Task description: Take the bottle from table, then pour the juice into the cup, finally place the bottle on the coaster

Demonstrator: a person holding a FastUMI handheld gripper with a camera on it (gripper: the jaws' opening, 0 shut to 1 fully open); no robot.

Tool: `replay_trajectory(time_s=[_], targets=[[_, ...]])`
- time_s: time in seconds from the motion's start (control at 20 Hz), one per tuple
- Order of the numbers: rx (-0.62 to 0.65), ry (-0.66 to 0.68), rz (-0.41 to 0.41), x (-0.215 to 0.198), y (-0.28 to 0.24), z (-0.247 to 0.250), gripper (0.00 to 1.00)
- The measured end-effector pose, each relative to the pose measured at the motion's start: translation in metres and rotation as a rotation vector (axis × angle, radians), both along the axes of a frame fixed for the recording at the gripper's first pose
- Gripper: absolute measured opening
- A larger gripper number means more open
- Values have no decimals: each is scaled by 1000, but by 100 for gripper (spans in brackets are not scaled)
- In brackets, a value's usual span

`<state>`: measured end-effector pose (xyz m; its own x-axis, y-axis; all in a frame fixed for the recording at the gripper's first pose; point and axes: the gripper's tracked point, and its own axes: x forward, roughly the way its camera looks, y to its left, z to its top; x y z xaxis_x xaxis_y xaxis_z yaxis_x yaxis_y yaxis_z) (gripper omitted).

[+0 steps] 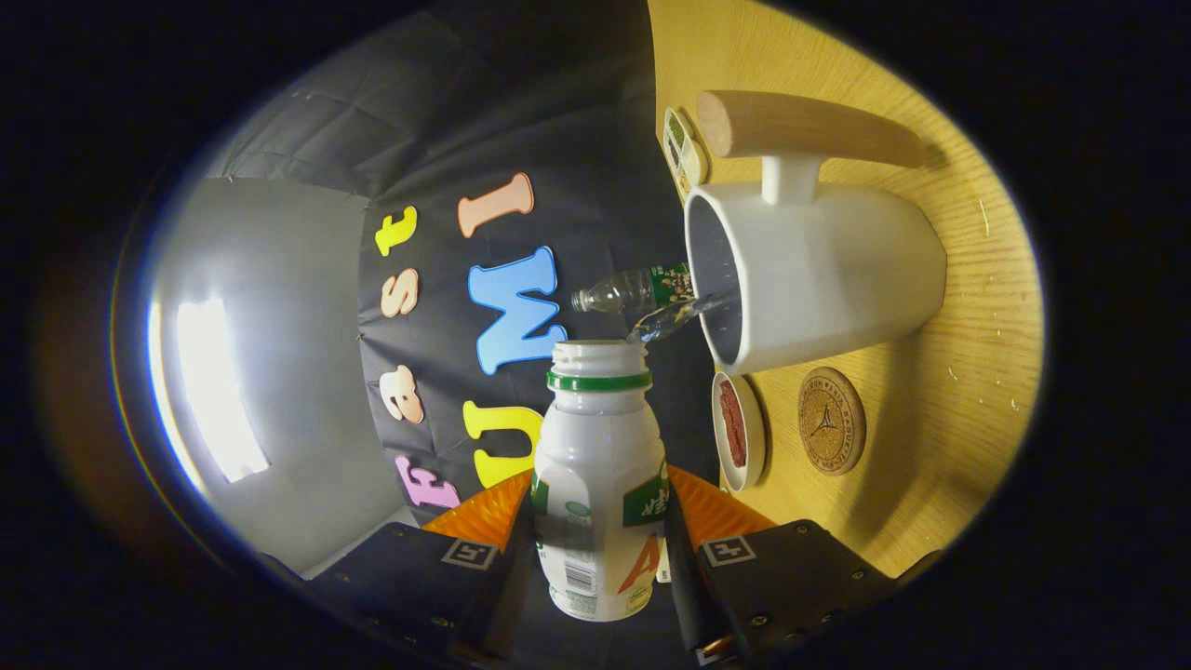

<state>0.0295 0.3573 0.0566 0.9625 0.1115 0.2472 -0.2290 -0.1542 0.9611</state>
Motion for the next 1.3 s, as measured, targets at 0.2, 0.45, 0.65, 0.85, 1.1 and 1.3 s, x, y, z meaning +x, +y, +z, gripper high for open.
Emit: replay_trajectory(time_s=[0.2, 0.45, 0.65, 0.85, 1.1, 1.3], targets=[[9, -6, -5, 1, -1, 2, 65], [23, -15, -10, 0, -4, 4, 65], [37, -22, -16, 1, -5, 6, 65], [54, -29, -16, 0, -6, 10, 65], [80, -33, -16, 0, -6, 14, 65], [110, -40, -21, -1, -9, 19, 65]])
